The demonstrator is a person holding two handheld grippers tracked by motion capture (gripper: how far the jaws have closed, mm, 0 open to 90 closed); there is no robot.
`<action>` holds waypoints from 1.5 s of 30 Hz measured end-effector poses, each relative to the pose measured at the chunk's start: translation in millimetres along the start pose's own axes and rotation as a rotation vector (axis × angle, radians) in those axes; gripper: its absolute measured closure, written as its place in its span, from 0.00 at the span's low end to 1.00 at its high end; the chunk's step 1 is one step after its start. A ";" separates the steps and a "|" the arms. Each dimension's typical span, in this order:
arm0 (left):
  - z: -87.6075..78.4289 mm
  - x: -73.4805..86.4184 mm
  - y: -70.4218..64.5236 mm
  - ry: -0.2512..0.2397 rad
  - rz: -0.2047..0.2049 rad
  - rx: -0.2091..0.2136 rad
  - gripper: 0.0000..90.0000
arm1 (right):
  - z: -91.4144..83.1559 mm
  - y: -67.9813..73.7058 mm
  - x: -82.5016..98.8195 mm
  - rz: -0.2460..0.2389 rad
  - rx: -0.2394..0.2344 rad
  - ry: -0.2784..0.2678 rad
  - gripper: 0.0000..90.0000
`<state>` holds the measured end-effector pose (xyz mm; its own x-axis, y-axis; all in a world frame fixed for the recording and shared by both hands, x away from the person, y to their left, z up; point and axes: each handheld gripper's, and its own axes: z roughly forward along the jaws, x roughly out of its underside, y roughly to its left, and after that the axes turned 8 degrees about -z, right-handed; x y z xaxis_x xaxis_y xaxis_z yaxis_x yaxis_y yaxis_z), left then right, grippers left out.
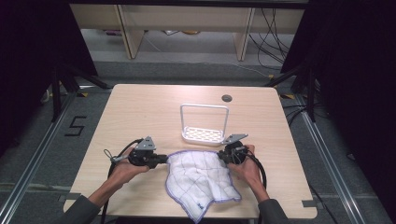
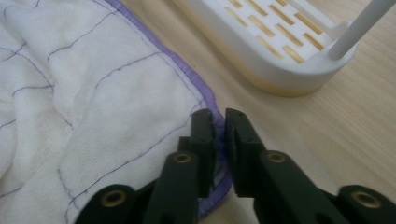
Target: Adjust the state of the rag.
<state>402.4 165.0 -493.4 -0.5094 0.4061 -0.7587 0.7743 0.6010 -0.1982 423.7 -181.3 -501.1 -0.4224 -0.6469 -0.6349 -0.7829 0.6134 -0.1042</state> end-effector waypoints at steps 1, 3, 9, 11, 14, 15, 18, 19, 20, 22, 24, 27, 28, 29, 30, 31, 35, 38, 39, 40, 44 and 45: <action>-1.7 -1.0 -0.7 -0.004 0.002 0.000 0.95 | -6.6 3.2 -0.9 -0.004 -0.003 -0.029 0.98; -6.8 -3.2 -1.7 -0.023 0.002 0.001 0.95 | -14.3 4.4 -2.4 -0.021 -0.006 -0.028 0.98; -24.4 -18.4 -6.4 -0.076 0.037 0.008 0.95 | -78.7 20.5 -4.2 -0.020 0.073 -0.116 0.98; -23.0 -20.5 -5.8 -0.076 0.030 0.007 0.96 | -88.6 22.0 -2.1 -0.033 0.119 -0.133 0.98; -8.1 -24.1 -1.2 -0.062 0.022 -0.006 0.96 | -82.9 14.2 1.0 -0.034 0.132 -0.113 0.98; -2.2 -23.9 0.1 -0.047 0.025 -0.015 0.96 | -78.2 13.2 2.0 0.001 0.121 -0.074 0.98; 12.2 -22.0 4.5 -0.021 0.016 -0.028 0.95 | -64.2 6.4 4.4 0.007 0.119 -0.036 0.98; 20.8 -22.2 7.9 -0.009 0.012 -0.032 0.95 | -50.6 -0.3 6.3 0.023 0.116 -0.001 0.98; 20.8 -22.2 7.9 -0.009 0.012 -0.032 0.95 | -50.6 -0.3 6.3 0.023 0.116 -0.001 0.98; 27.8 -21.6 9.9 -0.003 0.004 -0.041 0.94 | -35.1 -8.7 6.3 -0.003 0.135 0.017 0.98; 33.4 -19.5 13.4 0.017 0.016 -0.059 0.90 | -27.1 -11.8 5.0 -0.001 0.137 0.031 0.96; 27.6 -18.4 14.9 0.004 -0.008 -0.068 0.72 | -21.8 -15.4 5.6 0.044 0.170 0.032 0.75; 27.6 -18.4 14.9 0.004 -0.008 -0.068 0.67 | -21.8 -15.4 5.6 0.044 0.170 0.032 0.75; 17.4 -17.0 11.5 -0.018 -0.024 -0.073 0.65 | -32.9 -13.4 7.2 0.075 0.177 0.017 0.68; 17.4 -17.0 11.5 -0.018 -0.024 -0.073 0.64 | -32.9 -13.4 7.2 0.075 0.177 0.017 0.68; 3.0 -12.4 1.5 -0.044 -0.053 -0.055 0.63 | -51.2 -4.5 10.3 0.101 0.178 -0.008 0.64; -12.9 -4.0 -16.5 -0.069 -0.058 -0.032 0.58 | -76.6 14.8 22.6 0.080 0.155 -0.038 0.62; -27.6 7.7 -39.4 -0.061 -0.067 0.010 0.57 | -93.9 34.2 38.3 0.099 0.111 -0.030 0.62; -30.7 11.4 -46.7 -0.058 -0.056 0.021 0.57 | -99.3 40.4 43.4 0.110 0.113 -0.027 0.61; -32.9 15.0 -53.7 -0.053 -0.050 0.036 0.56 | -102.7 44.5 48.5 0.104 0.104 -0.028 0.61; -36.2 28.2 -77.3 -0.016 -0.022 0.086 0.55 | -109.2 66.4 72.3 0.113 0.075 0.005 0.60; -34.7 32.0 -82.9 -0.014 -0.033 0.099 0.55 | -109.2 66.4 72.3 0.113 0.075 0.005 0.60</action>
<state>308.9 152.0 -479.7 -0.5307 0.3767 -0.7592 0.7907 0.5426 -0.2835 291.3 -236.8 -470.4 -0.5087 -0.5739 -0.6418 -0.6940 0.7145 -0.0889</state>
